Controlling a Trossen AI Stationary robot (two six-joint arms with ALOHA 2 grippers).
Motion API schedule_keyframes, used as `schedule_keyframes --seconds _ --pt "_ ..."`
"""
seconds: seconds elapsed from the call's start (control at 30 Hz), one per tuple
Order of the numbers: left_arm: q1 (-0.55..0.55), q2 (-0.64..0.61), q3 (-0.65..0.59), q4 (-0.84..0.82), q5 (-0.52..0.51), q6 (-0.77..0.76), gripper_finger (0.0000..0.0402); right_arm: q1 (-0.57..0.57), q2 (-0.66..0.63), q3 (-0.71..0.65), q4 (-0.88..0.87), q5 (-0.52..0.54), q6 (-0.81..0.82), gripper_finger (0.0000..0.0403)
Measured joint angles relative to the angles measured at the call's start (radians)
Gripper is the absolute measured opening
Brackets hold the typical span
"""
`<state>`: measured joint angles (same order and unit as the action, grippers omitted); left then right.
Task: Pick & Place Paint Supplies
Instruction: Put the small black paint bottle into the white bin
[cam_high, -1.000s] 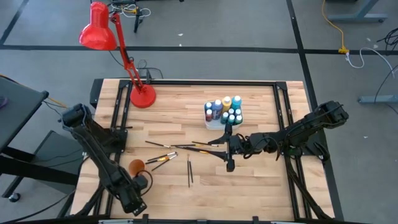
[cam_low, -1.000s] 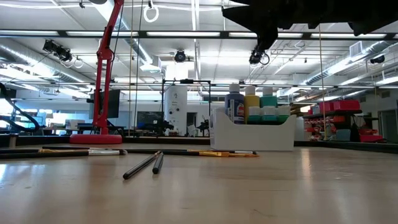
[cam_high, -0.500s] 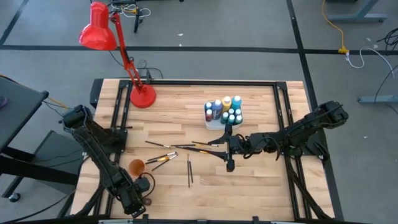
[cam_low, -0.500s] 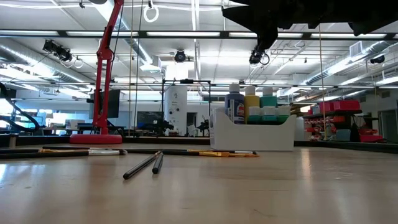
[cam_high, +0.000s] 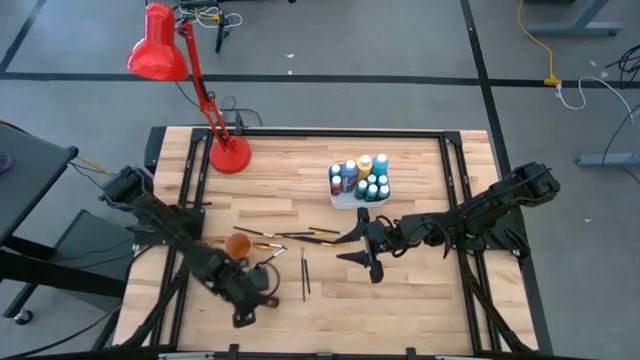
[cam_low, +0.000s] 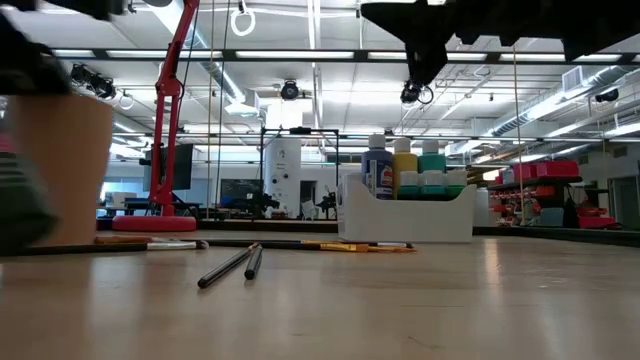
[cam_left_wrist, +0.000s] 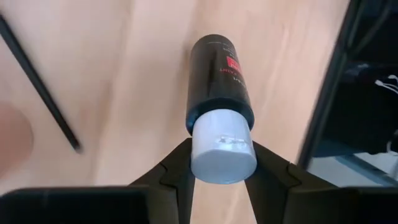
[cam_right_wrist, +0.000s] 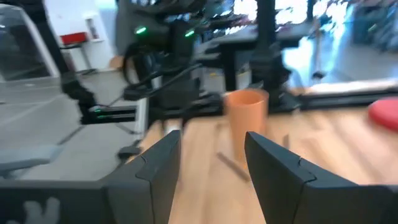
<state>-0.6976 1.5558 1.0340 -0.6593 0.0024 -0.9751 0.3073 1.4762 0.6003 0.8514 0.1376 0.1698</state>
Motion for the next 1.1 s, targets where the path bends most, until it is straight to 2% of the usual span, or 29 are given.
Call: schedule_keyframes --seconds 0.13,0.27,0.47,0.57,0.7,0.77,0.87,1.1 --pt "0.077 0.0 0.012 0.01 0.013 0.155 0.0125 0.0 0.046 0.003 -0.006 -0.034 0.04 0.0182" --pt "0.128 0.0 0.08 0.004 0.017 0.337 0.0122 0.0 0.115 0.04 -0.011 -0.034 0.058 0.0182" --pt "0.198 0.0 0.247 -0.173 -0.029 0.603 0.0121 0.0 0.195 0.154 -0.02 -0.092 0.059 0.0182" --pt "0.238 0.0 0.297 -0.232 -0.075 0.735 0.0124 -0.005 0.208 0.231 -0.14 -0.102 0.101 0.0182" --pt "0.277 0.0 0.309 -0.229 -0.125 0.955 0.0121 -0.029 0.219 0.336 -0.351 -0.111 0.145 0.0182" --pt "0.293 0.0 0.309 -0.226 -0.148 1.04 0.0121 -0.041 0.225 0.374 -0.415 -0.16 0.139 0.0182" --pt "0.319 0.0 0.309 -0.216 -0.182 1.128 0.0122 -0.054 0.236 0.406 -0.422 -0.251 0.137 0.0182" --pt "0.365 0.0 0.309 -0.15 -0.199 1.293 0.0121 -0.095 0.241 0.419 -0.443 -0.276 0.095 0.0194"
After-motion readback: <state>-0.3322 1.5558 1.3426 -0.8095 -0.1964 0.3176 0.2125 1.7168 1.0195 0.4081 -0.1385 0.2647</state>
